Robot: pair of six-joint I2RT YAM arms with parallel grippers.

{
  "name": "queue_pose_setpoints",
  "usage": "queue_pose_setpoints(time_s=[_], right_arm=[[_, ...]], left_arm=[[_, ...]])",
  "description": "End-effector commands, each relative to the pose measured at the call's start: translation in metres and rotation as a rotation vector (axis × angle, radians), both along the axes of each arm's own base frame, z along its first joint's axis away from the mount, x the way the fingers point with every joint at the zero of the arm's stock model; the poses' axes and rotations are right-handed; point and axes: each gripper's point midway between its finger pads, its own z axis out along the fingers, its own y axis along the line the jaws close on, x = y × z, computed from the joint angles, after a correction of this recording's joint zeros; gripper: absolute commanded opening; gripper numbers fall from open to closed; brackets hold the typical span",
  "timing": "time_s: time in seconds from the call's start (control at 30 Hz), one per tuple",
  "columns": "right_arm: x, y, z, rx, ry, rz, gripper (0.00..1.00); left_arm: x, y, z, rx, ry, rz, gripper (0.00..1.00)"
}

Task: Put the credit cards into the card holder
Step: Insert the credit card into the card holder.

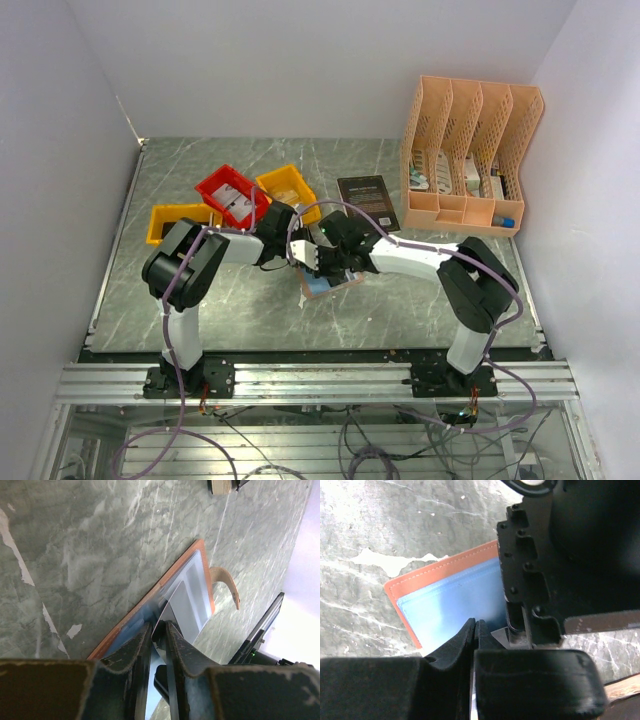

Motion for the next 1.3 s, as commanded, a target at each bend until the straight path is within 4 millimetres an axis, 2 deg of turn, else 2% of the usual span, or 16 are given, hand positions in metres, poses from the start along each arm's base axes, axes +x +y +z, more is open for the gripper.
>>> queue_pose_setpoints(time_s=[0.0, 0.17, 0.43, 0.93, 1.07, 1.27], right_arm=[[0.001, 0.006, -0.009, -0.021, -0.004, -0.001, 0.00], [0.005, -0.004, -0.016, -0.089, -0.024, 0.002, 0.00], [0.015, -0.021, -0.013, -0.128, -0.035, -0.008, 0.00], [0.031, -0.045, -0.009, -0.136, -0.009, -0.055, 0.00], [0.030, -0.044, 0.000, -0.076, 0.035, -0.056, 0.00], [0.022, -0.044, 0.031, 0.118, 0.164, -0.039, 0.05]], left_arm=[[-0.017, 0.007, -0.028, 0.071, 0.061, -0.022, 0.29], [-0.017, 0.007, -0.029, 0.070, 0.064, -0.026, 0.29], [-0.020, 0.008, -0.033, 0.073, 0.072, -0.027, 0.30], [-0.017, 0.008, -0.031, 0.078, 0.065, -0.025, 0.38], [-0.014, 0.006, -0.022, 0.066, 0.044, -0.023, 0.40], [-0.009, 0.005, 0.003, 0.042, -0.022, -0.017, 0.41]])
